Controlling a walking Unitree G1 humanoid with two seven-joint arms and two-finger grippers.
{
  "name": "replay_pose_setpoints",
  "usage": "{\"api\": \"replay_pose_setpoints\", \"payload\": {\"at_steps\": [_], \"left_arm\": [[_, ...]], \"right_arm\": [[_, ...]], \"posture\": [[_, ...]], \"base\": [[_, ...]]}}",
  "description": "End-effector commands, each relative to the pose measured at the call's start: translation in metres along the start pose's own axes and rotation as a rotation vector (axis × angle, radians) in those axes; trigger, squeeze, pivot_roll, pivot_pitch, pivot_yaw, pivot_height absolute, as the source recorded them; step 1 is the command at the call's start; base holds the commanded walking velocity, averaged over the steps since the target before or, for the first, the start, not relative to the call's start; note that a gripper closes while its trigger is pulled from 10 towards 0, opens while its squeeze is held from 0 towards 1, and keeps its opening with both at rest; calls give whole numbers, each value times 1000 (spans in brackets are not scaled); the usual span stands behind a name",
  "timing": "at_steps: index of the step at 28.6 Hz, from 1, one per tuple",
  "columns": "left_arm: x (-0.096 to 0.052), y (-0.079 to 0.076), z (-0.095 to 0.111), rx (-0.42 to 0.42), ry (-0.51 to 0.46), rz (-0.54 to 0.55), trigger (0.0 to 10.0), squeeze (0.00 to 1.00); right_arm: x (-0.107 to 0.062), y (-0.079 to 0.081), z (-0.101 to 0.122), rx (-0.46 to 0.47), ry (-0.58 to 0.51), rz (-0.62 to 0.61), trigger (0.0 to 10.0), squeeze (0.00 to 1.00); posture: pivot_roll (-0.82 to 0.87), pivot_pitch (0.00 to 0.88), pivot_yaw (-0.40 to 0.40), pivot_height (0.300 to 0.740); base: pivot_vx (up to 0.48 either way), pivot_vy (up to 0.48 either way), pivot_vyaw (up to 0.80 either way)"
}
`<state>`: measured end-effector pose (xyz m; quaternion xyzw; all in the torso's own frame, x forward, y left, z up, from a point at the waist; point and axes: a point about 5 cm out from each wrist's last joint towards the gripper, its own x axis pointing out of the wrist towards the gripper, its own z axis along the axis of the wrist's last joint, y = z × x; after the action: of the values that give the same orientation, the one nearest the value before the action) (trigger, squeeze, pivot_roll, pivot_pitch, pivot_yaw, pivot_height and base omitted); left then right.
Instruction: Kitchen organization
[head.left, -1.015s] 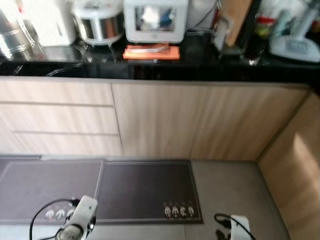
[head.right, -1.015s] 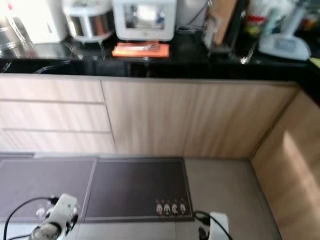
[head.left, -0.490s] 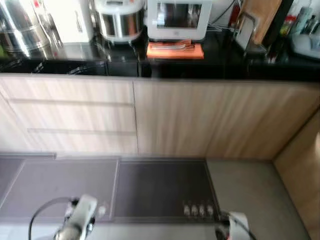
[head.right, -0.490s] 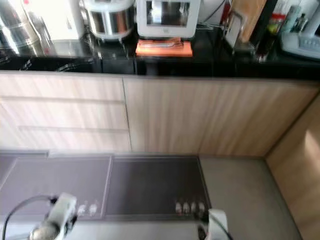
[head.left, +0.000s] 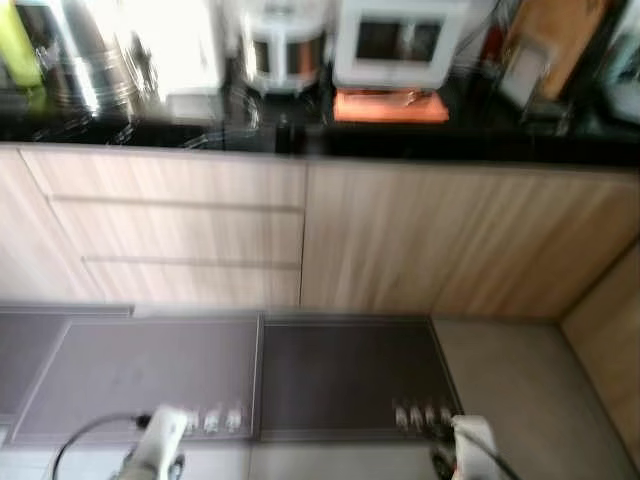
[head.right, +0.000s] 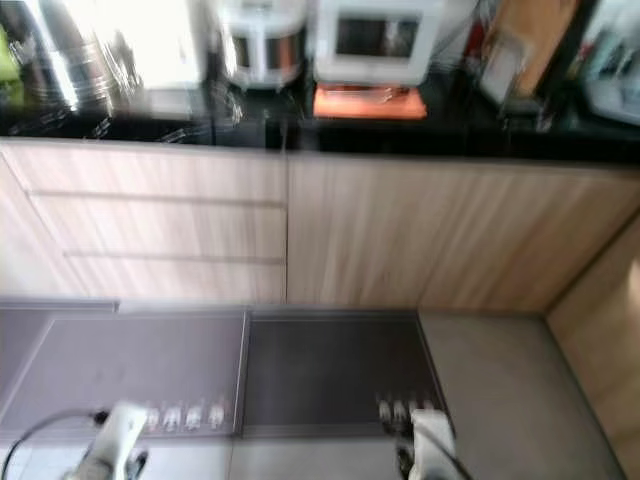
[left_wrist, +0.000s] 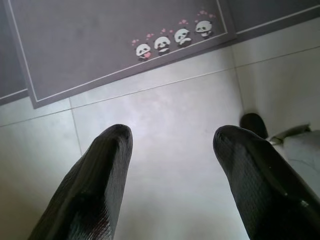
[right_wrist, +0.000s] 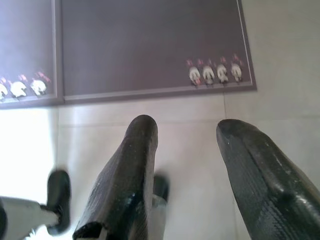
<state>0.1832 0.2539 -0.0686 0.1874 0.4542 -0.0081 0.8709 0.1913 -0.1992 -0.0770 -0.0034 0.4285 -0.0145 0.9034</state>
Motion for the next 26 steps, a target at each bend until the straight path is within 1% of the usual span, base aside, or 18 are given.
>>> {"api": "replay_pose_setpoints", "payload": {"at_steps": [1, 7, 10, 16, 19, 26], "left_arm": [[2, -6, 11, -6, -27, -23, 10000, 0], [2, -10, 10, -1, -22, -32, 10000, 0], [3, -14, 13, 42, -26, -36, 10000, 0], [3, -16, 14, 52, -34, -43, 10000, 0], [3, -15, 14, 60, -34, -41, 10000, 0], [3, -10, 13, 63, -34, -24, 10000, 0]], "right_arm": [[0, -9, 4, -1, -7, -23, 10000, 0], [1, -5, 9, -20, -14, -11, 10000, 0], [1, -2, 7, -11, -18, 10, 10000, 0], [-1, -2, -3, -7, 9, 8, 10000, 0], [-3, 1, -12, 1, 20, 12, 10000, 0], [-4, 1, -14, 19, 17, 8, 10000, 0]], "posture": [[11, 0, -53, 740], [7, 0, -50, 740], [2, 0, -44, 740], [-1, 0, -39, 740], [-1, 0, -32, 740], [1, 0, -23, 740]], "base": [[0, 476, 0], [0, 462, 0], [0, 368, 0], [0, 372, 0], [0, 374, 0], [0, 376, 0]]}}
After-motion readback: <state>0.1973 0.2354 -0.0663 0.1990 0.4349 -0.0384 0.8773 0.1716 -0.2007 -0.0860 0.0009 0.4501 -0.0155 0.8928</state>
